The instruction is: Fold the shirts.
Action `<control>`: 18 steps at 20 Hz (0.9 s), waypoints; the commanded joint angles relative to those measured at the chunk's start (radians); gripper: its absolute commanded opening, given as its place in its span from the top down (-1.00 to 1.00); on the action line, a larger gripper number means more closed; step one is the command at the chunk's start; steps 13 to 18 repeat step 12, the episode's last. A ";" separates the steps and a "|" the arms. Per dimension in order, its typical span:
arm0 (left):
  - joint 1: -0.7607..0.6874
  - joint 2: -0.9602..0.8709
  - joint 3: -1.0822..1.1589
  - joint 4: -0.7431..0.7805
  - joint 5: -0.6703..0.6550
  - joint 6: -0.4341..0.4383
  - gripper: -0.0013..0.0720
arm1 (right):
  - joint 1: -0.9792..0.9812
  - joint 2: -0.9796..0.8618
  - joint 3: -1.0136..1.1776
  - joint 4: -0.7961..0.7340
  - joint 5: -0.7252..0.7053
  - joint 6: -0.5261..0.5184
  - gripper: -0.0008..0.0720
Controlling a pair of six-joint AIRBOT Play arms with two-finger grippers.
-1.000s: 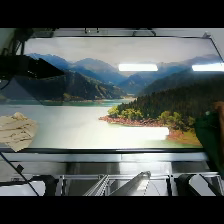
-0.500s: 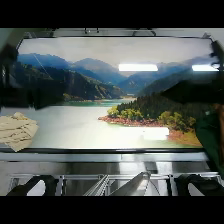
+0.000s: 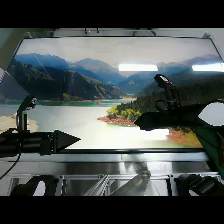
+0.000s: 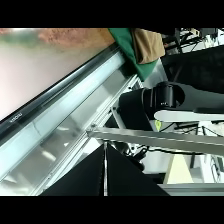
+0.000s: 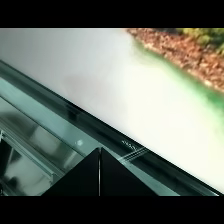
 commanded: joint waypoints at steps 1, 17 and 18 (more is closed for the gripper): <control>-0.003 0.064 -0.019 0.001 0.016 -0.016 0.92 | 0.015 -0.003 -0.006 0.004 0.001 0.008 0.93; -0.003 0.071 -0.019 0.001 0.016 -0.017 0.92 | 0.015 -0.003 -0.006 0.005 0.002 0.000 0.93; -0.003 0.071 -0.019 0.001 0.016 -0.017 0.92 | 0.015 -0.003 -0.006 0.005 0.002 0.000 0.93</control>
